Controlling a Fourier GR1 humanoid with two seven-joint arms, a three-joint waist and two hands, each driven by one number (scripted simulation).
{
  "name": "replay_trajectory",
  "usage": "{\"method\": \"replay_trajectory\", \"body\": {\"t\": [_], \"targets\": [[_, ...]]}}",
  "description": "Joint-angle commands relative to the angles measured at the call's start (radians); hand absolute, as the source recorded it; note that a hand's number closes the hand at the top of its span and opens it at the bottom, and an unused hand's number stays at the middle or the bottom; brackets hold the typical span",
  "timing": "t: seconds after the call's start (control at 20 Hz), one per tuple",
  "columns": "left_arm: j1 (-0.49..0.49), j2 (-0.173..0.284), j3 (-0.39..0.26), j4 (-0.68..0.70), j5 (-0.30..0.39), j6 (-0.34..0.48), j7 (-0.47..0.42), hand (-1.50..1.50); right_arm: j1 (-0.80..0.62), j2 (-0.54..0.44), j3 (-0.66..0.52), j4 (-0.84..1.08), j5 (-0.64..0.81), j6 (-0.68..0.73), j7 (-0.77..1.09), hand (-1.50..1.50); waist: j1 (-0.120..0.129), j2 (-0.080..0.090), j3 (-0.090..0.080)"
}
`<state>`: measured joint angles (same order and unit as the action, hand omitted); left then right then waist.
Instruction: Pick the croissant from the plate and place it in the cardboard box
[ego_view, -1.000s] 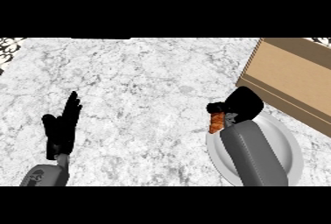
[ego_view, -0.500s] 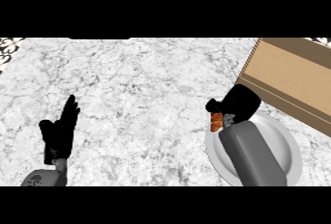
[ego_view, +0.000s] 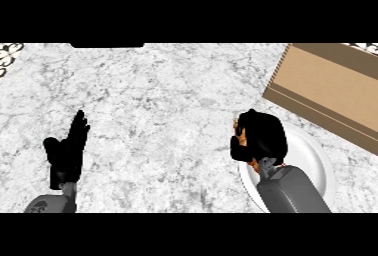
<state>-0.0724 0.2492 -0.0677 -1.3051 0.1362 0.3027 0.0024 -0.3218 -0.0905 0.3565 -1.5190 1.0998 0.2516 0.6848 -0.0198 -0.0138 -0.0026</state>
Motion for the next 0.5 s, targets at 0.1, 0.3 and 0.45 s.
{"method": "replay_trajectory", "body": {"t": [0.1, 0.3, 0.45], "targets": [[-0.003, 0.003, 0.007, -0.001, -0.005, -0.014, 0.012, 0.00, 0.103, -0.101, 0.026, -0.417, -0.068, 0.191, -0.025, 1.50, 0.003, 0.008, 0.002], [-0.006, 0.002, 0.022, 0.053, -0.001, -0.033, -0.030, 0.00, 0.108, -0.139, -0.062, -0.696, -0.123, 0.287, 0.035, 1.50, -0.011, 0.006, 0.001], [0.037, 0.018, 0.019, -0.051, -0.005, -0.020, 0.014, 0.00, 0.051, -0.122, -0.168, -0.822, -0.181, 0.389, 0.125, 1.50, 0.007, 0.005, 0.002]]}}
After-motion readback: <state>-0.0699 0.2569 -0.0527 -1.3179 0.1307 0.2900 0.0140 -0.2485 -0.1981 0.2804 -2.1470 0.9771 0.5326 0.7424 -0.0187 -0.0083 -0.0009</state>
